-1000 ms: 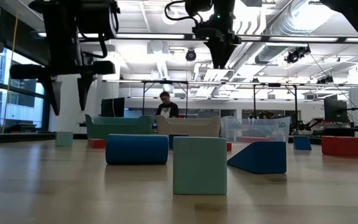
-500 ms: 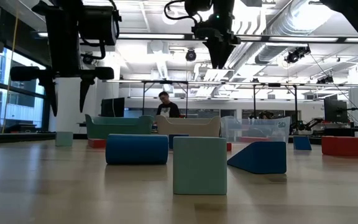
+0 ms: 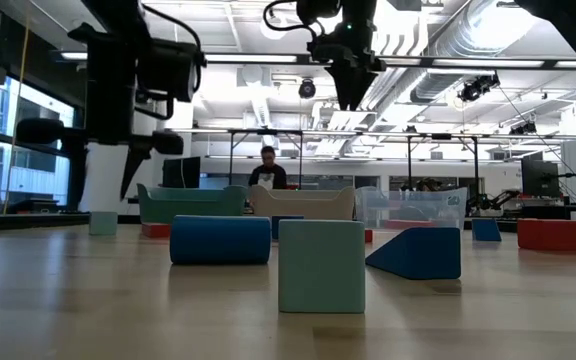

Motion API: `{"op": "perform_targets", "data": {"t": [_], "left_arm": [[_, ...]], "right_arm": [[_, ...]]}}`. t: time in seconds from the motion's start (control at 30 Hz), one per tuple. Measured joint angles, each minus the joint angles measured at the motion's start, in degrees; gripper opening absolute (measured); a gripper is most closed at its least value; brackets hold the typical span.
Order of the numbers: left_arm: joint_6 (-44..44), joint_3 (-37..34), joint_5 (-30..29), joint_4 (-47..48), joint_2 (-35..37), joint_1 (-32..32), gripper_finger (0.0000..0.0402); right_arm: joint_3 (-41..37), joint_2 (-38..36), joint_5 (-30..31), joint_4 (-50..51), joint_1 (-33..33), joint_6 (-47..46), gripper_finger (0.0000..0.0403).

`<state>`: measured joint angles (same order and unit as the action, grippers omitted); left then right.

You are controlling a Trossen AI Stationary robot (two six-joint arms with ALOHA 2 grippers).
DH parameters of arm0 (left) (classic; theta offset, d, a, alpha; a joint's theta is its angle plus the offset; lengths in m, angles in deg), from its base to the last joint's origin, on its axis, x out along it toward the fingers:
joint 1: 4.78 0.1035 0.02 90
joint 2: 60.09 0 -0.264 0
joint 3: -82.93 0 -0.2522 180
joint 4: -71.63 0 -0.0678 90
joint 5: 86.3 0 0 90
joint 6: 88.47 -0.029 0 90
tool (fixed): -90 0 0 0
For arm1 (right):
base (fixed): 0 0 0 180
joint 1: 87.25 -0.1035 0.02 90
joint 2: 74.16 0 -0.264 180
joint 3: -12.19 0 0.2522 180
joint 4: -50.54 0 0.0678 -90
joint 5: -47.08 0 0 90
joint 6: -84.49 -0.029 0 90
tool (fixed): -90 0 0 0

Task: Sort & place blocks by color
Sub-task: Put the light blue block into the green bin

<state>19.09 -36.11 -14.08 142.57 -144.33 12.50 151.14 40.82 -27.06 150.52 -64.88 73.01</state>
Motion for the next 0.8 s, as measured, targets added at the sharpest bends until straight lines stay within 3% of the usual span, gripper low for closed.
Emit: {"op": "perform_targets", "data": {"t": [0.8], "left_arm": [[-2.93,0.00,0.32,-2.18,-7.32,0.05,0.0161]], "right_arm": [[-0.02,0.00,0.01,-1.53,0.02,0.00,0.0165]]}}
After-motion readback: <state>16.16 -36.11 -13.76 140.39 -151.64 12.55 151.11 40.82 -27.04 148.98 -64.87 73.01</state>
